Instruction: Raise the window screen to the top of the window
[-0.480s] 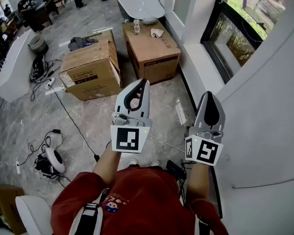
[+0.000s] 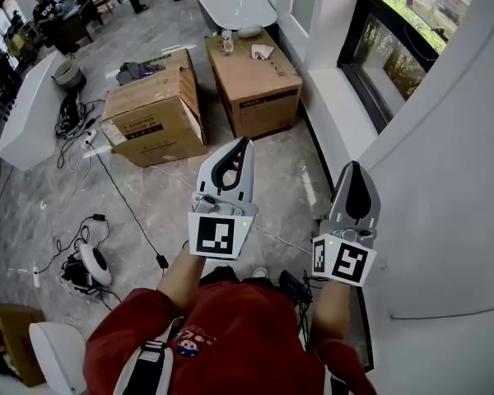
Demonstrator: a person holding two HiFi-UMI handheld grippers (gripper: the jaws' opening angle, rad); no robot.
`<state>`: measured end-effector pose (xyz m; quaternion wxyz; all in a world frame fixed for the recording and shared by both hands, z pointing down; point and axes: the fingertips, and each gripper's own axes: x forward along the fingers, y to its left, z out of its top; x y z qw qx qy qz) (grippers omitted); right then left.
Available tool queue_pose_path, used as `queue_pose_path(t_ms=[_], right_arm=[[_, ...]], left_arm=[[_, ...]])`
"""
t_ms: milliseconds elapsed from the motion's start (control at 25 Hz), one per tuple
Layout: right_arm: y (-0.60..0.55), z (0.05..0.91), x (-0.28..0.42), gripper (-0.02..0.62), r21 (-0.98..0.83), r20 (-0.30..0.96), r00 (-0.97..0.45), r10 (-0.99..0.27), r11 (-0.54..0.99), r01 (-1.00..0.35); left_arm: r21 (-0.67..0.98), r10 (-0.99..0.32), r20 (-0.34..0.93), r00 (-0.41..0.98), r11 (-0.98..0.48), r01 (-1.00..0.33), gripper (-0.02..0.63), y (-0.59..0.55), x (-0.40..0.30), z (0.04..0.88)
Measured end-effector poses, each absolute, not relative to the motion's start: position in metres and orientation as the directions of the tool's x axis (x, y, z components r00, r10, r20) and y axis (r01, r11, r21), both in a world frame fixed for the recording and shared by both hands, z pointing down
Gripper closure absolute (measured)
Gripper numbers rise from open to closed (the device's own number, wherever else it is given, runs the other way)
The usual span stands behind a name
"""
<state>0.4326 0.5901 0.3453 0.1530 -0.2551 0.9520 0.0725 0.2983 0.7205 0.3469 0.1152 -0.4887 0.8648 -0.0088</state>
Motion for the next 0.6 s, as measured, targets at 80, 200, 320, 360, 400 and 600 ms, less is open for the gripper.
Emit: queue_pose_path(t_ms=[80, 200, 320, 360, 400, 600], right_arm=[[0.585, 0.349, 0.438, 0.586, 0.046, -0.329, -0.822, -0.464, 0.862, -0.505], [0.58, 0.354, 0.441, 0.586, 0.046, -0.325, -0.826, -0.461, 0.864, -0.501], [0.573, 0.358, 0.438, 0.586, 0.054, -0.322, -0.829, -0.458, 0.865, -0.499], [0.572, 0.359, 0.435, 0.586, 0.058, -0.321, -0.831, -0.454, 0.866, -0.496], [0.571, 0.361, 0.432, 0.586, 0.062, -0.32, -0.833, -0.451, 0.868, -0.493], [0.557, 0.365, 0.406, 0.586, 0.084, -0.31, -0.839, -0.447, 0.866, -0.493]], left_arm=[[-0.129, -0.848, -0.184, -0.496, 0.521, -0.844, 0.601, 0.715, 0.303, 0.35], [-0.131, -0.851, -0.178, -0.495, 0.519, -0.845, 0.601, 0.709, 0.309, 0.353], [-0.112, -0.847, -0.176, -0.501, 0.523, -0.845, 0.601, 0.703, 0.308, 0.357], [-0.107, -0.844, -0.178, -0.505, 0.527, -0.843, 0.601, 0.702, 0.306, 0.358], [-0.104, -0.842, -0.181, -0.508, 0.53, -0.842, 0.601, 0.702, 0.304, 0.359], [-0.071, -0.837, -0.192, -0.512, 0.533, -0.843, 0.601, 0.688, 0.278, 0.364]])
